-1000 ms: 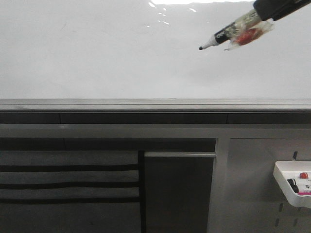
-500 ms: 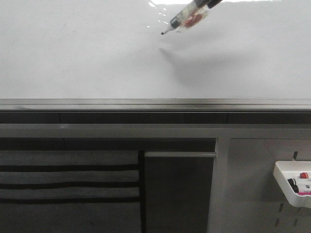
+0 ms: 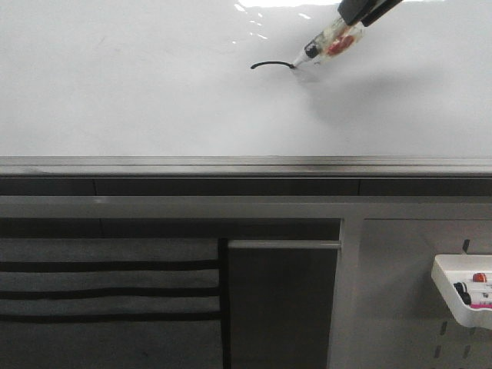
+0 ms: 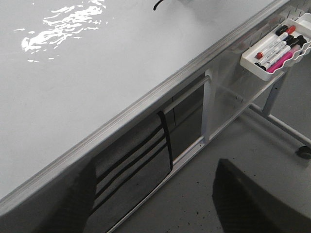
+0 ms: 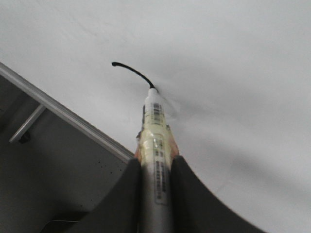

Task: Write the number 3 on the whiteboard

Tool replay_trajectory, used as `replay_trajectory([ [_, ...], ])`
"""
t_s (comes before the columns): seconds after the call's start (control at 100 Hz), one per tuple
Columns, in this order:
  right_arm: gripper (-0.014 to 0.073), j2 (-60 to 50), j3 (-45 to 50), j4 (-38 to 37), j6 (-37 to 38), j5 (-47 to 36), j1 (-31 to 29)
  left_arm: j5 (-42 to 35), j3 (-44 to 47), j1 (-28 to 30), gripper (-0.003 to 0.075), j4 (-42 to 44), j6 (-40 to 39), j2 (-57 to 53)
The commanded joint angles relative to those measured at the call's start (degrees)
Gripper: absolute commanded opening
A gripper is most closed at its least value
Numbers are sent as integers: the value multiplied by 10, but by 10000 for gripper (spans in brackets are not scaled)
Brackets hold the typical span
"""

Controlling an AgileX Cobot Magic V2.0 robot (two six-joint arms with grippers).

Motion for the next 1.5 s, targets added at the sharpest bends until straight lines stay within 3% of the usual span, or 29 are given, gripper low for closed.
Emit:
replay_trajectory([
  [0.0,15,-7,-2,1,3,-44,12,-37,-16,2,472,-14,-6,-1],
  [0.16,15,13,-6,2,3,-93,37,-38,-16,2,472,-14,-6,-1],
  [0.44,15,-2,2,-2,1,26,-11,-38,-16,2,472,-13,-6,-1],
  [0.66,15,39,16,46,-25,-104,61,-39,-16,2,472,-13,-6,-1],
  [0.76,15,41,-18,46,-26,-62,68,-39,-16,2,472,-13,-6,-1],
  [0.87,15,5,-20,96,-127,52,75,-29,-16,-1,472,-14,3,-1],
  [1.02,15,-62,37,172,-283,122,86,49,-39,-33,472,-78,110,39],
  [1.28,15,-98,51,169,-398,141,121,75,-107,-134,472,-88,159,168],
  [1.49,15,-98,50,169,-410,139,126,60,-172,-178,472,-88,176,273],
])
